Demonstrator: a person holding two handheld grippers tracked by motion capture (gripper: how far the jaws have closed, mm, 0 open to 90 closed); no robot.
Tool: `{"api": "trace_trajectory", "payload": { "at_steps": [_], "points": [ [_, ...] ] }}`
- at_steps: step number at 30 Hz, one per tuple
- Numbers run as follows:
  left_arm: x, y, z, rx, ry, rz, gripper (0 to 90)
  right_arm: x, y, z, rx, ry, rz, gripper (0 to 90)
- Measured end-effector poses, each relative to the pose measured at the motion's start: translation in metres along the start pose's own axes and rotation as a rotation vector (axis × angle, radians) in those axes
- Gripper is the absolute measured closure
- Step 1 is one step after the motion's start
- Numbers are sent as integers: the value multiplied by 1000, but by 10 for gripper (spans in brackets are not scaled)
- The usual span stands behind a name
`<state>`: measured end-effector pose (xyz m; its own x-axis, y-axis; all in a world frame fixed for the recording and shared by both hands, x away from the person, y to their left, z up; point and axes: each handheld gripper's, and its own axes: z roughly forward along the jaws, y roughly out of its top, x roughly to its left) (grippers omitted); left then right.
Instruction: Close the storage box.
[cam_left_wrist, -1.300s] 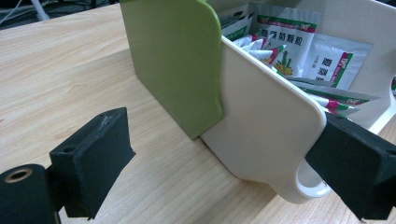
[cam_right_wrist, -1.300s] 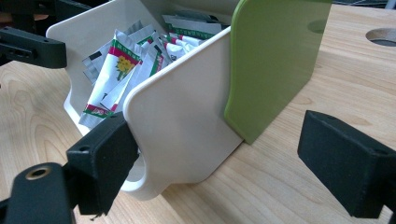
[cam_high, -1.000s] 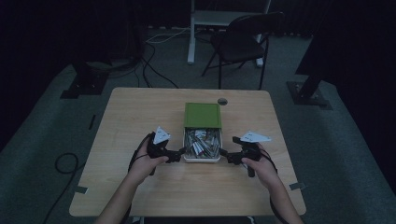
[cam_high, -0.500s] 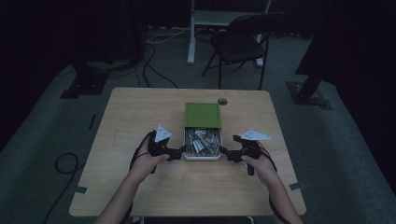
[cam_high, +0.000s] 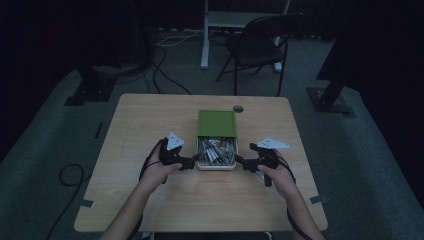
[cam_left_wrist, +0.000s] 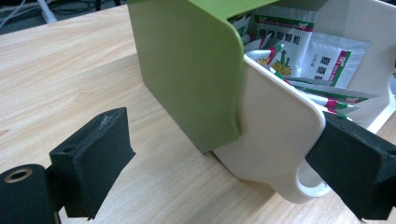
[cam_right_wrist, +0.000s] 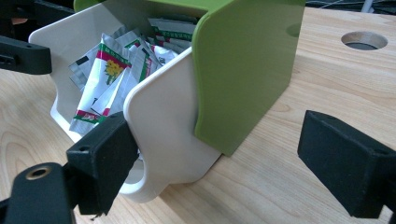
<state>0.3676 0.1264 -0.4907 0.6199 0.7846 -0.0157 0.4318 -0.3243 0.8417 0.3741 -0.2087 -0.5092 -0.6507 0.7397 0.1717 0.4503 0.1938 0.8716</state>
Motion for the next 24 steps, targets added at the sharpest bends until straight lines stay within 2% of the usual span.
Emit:
{"api": "trace_trajectory", "payload": {
  "at_steps": [24],
  "points": [
    [6,7,9,6,30,0,87,-5,6,8,0,-36,34,122]
  ]
}}
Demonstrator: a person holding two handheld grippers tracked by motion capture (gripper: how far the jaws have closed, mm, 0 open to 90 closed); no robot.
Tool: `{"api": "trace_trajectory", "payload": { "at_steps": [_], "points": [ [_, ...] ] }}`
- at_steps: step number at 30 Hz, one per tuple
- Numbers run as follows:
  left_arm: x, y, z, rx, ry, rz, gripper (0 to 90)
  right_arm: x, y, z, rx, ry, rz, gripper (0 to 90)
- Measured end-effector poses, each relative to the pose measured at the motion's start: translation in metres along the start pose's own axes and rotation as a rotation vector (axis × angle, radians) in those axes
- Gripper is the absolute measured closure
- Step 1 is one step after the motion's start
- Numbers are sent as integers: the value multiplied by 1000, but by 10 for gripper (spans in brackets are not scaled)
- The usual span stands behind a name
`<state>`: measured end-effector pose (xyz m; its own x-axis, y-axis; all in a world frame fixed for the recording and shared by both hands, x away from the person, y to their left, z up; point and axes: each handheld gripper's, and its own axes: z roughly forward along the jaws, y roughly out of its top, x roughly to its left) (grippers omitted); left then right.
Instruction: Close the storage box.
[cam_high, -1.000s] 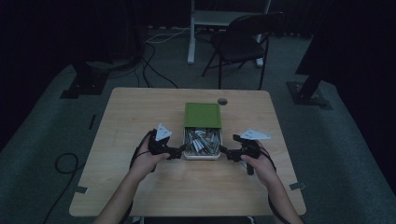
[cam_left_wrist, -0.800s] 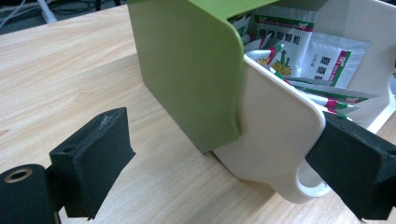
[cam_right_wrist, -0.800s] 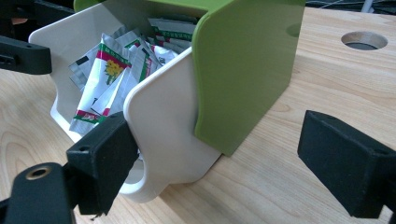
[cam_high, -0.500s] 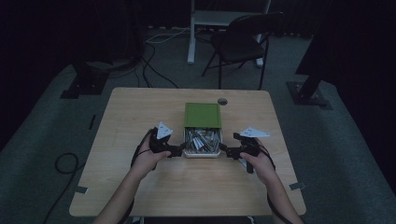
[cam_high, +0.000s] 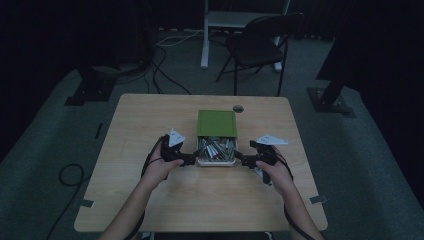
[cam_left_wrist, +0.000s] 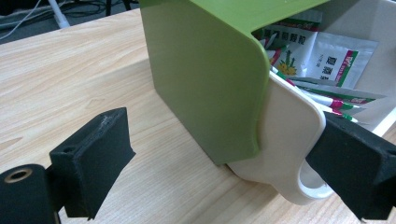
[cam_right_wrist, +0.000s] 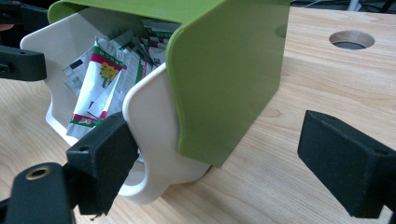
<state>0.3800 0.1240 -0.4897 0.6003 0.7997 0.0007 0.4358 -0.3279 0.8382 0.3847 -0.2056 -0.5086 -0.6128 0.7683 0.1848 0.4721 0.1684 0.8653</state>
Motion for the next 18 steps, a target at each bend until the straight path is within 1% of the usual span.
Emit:
{"api": "trace_trajectory", "payload": {
  "at_steps": [8,13,16,18],
  "points": [
    [2,4,4,5,10,5,87,-2,3,4,-4,-24,14,122],
    [6,5,7,2,11,-7,86,-2,3,6,-7,-32,21,122],
    [7,4,10,-11,15,-22,86,-2,4,8,-12,-45,25,122],
    [7,4,10,-10,17,-21,86,-3,5,9,-14,-50,30,122]
  ]
}}
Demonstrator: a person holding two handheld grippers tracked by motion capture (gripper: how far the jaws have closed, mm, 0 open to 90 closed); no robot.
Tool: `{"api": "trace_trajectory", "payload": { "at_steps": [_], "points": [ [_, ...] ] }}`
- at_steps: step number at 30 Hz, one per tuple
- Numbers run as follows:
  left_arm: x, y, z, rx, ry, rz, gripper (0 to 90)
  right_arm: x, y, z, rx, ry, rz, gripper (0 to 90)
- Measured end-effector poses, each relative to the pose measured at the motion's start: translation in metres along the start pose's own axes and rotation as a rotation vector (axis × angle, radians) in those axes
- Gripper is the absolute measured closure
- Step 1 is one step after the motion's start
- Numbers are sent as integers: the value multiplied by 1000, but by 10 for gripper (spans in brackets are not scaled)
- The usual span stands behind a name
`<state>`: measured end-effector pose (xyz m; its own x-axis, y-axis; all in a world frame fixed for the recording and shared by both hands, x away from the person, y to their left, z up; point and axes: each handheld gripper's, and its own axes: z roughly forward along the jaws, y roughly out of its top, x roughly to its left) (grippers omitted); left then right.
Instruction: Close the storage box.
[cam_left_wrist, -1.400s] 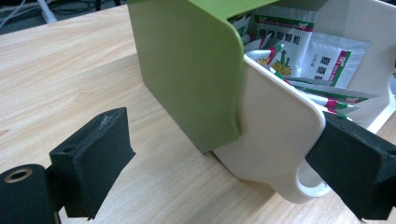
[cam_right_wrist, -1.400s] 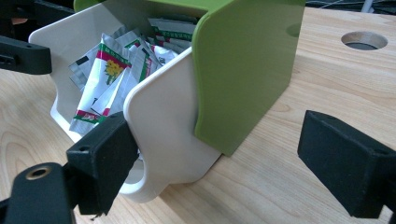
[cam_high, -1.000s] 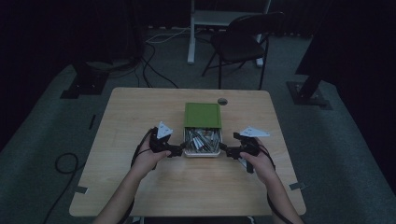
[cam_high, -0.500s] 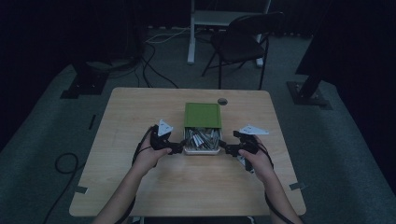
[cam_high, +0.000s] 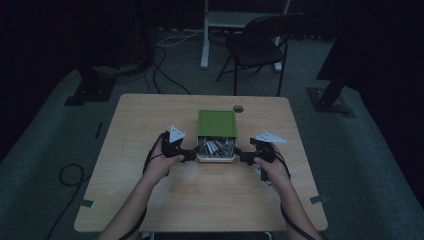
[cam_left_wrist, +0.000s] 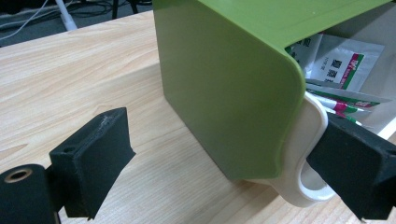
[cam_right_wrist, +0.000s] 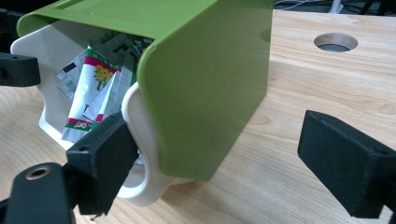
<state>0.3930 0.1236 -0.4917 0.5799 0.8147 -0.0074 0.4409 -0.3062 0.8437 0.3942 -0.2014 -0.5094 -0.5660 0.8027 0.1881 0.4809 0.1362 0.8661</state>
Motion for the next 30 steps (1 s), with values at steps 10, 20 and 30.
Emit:
{"api": "trace_trajectory", "payload": {
  "at_steps": [10,20,30],
  "points": [
    [0,5,4,13,21,19,86,-1,2,3,-1,-17,5,122],
    [1,6,8,11,40,16,86,0,4,7,-6,-51,9,119],
    [1,5,12,14,46,-9,86,0,4,9,-23,-79,26,101]
  ]
}}
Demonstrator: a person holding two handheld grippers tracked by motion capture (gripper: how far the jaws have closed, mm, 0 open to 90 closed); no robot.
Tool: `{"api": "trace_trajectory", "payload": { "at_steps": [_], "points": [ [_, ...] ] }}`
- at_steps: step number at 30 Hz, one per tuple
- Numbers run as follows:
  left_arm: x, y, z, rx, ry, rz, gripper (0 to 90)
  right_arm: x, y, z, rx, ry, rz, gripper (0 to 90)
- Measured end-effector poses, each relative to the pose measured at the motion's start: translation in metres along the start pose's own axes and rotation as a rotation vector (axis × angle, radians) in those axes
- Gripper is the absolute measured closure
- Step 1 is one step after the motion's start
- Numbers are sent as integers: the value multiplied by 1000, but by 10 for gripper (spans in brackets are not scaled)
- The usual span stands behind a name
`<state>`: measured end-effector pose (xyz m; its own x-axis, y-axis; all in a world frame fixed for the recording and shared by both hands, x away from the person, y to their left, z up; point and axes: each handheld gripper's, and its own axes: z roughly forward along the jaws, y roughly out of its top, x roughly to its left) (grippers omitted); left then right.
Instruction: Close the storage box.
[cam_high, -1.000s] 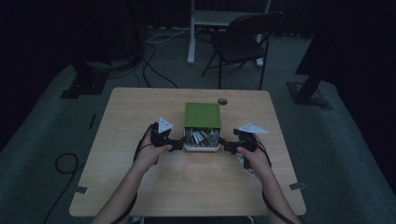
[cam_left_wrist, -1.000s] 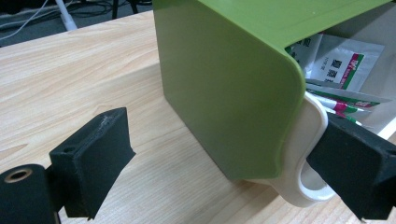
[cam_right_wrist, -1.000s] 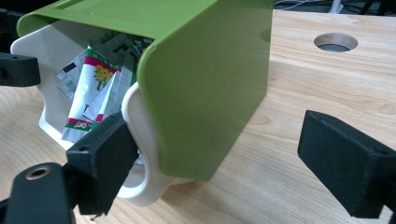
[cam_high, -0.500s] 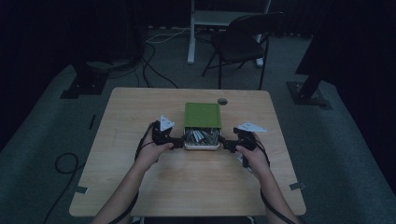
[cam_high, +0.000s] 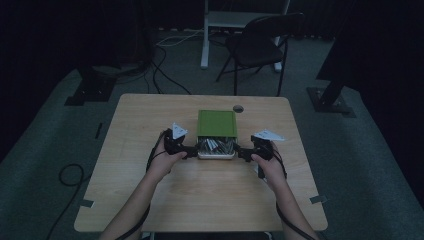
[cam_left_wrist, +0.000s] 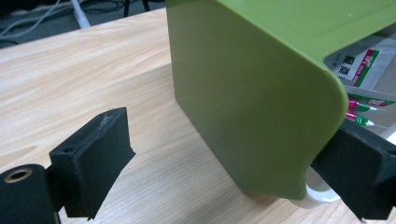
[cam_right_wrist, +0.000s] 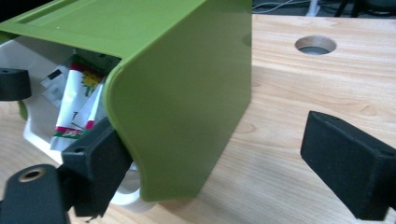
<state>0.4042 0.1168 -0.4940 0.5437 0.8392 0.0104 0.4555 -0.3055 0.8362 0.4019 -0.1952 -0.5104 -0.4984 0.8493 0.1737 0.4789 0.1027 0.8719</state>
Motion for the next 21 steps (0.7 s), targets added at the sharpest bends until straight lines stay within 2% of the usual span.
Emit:
{"api": "trace_trajectory", "payload": {
  "at_steps": [5,7,13,16,21],
  "points": [
    [-2,0,-1,2,-7,5,87,-1,0,0,5,12,14,102],
    [-5,1,-3,-3,-13,2,87,-1,-1,-1,0,35,22,102],
    [-8,1,-9,-10,-21,-9,87,0,-4,-2,5,31,20,102],
    [-9,0,-14,-11,-27,-29,87,-1,-7,-3,-3,34,22,102],
    [-9,-4,-21,14,-12,-26,87,0,-12,-6,18,42,7,102]
  ]
}}
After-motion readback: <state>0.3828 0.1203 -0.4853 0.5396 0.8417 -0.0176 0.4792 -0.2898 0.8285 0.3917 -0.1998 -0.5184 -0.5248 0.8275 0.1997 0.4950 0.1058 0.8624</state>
